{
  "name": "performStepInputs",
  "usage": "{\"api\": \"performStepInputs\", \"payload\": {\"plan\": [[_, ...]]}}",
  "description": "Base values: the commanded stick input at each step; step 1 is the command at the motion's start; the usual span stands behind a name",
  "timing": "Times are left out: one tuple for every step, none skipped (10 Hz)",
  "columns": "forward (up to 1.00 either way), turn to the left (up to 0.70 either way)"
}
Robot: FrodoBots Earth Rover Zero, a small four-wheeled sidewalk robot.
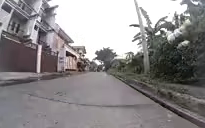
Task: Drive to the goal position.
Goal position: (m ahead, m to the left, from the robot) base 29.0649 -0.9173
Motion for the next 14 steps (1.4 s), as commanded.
{"api": "performStepInputs", "payload": {"plan": [[0.98,-0.16],[0.98,0.0],[0.98,-0.01],[0.98,-0.18],[0.98,-0.29],[0.98,-0.03],[0.98,0.0],[0.98,0.0],[0.98,-0.01],[0.98,-0.02],[0.98,0.0],[0.98,0.0],[0.98,0.0],[0.98,0.0]]}}
